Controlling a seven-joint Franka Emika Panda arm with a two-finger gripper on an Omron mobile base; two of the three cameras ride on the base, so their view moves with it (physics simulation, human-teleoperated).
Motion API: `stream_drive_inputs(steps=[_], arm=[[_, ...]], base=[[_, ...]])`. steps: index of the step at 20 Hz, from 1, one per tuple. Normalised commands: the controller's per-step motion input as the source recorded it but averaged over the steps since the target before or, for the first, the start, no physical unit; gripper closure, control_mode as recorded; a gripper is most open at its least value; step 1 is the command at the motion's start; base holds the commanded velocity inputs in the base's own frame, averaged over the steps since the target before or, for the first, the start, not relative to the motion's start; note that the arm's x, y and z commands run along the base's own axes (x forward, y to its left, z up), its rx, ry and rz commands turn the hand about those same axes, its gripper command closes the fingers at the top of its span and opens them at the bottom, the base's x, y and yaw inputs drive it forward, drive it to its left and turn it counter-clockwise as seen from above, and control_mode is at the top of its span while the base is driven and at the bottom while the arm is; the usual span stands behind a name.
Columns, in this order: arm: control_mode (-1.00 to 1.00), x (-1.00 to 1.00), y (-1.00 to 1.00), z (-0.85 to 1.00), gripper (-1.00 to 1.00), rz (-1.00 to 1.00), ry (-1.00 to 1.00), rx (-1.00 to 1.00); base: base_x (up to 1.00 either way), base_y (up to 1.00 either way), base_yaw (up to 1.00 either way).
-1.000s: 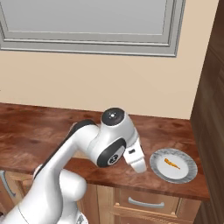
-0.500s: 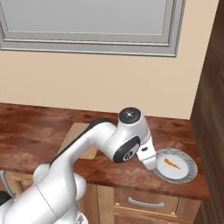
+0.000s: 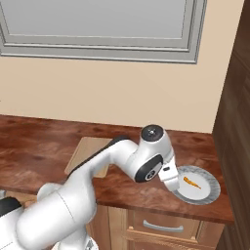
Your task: Pick the shrimp from the plate and place it on the cutting board. Then pick the condiment bottle from the cabinet and place it next to the cutting board.
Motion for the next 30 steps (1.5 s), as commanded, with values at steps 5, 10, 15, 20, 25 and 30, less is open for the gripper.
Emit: stream_drive_inputs(steps=[5, 10, 15, 20, 25, 30], arm=[[-1.0, 0.25, -0.14, -0.23, -1.0, -0.07, 0.0, 0.01], [-1.0, 0.18, -0.19, -0.15, -1.0, -0.05, 0.01, 0.03], [-1.0, 0.19, -0.23, -0.18, -1.0, -0.03, 0.03, 0.03], [-1.0, 0.21, -0.16, -0.18, -1.0, -0.02, 0.08, 0.05], [-1.0, 0.27, -0.13, -0.16, -1.0, -0.02, 0.15, 0.06], [-1.0, 0.23, -0.19, -0.14, -1.0, -0.01, 0.12, 0.06]], base=[[0.0, 0.0, 0.0], [0.0, 0.0, 0.0], [0.0, 0.0, 0.0], [0.0, 0.0, 0.0], [0.0, 0.0, 0.0], [0.0, 0.0, 0.0]])
